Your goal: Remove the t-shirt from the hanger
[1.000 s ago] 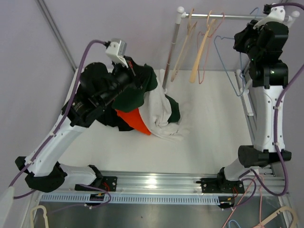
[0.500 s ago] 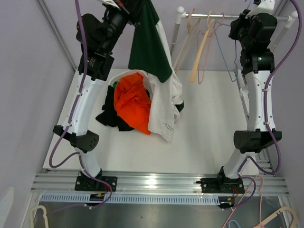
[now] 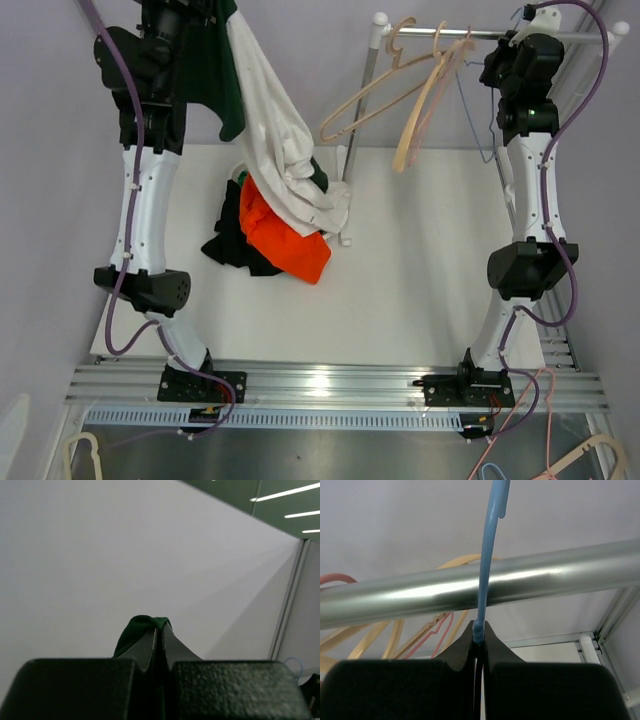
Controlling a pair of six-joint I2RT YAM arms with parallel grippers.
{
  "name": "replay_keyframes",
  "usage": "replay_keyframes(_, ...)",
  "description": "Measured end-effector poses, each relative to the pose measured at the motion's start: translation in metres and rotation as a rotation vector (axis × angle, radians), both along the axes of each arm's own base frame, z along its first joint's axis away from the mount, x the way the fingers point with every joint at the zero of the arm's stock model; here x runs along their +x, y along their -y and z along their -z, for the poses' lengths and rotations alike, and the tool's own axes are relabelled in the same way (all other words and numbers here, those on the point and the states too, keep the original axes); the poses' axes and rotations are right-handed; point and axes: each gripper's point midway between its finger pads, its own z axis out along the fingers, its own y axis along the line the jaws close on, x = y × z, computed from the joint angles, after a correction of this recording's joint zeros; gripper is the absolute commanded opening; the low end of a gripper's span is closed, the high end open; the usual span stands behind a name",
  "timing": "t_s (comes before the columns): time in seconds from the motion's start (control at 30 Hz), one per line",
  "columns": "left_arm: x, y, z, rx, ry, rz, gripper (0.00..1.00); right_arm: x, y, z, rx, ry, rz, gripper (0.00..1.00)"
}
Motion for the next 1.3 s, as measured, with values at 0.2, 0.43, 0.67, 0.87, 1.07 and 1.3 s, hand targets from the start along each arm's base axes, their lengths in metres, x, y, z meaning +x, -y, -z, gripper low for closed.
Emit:
replay_keyframes(0.2,0.073,0.009,0.138,-0.025,-0.4,0.024,0.01,0.004,-0.008,-0.002,0.007,0.019,-0.035,0.0)
replay_keyframes(0.43,0.118,0.024,0.401,-0.112,-1.149,0.017,0.01,0.006,-0.021,0.001,0.007,0.029,-0.078,0.0)
replay_keyframes(0.67,0.05,0.047,0.566,-0.158,-1.588,0.063,0.01,-0.005,-0.03,0.019,0.006,-0.015,-0.129,0.0)
replay_keyframes(0.87,0.034,0.065,0.558,-0.161,-1.572,0.13,0.09,-0.017,-0.039,0.032,0.005,-0.041,-0.161,0.0)
replay_keyframes(1.07,0.022,0.084,0.549,-0.142,-1.545,0.208,0.99,-0.026,-0.061,0.031,0.001,-0.035,-0.223,0.05)
replay_keyframes(1.3,0.016,0.079,0.525,-0.117,-1.503,0.191,1.0,-0.031,-0.065,0.023,-0.009,-0.023,-0.238,0.17)
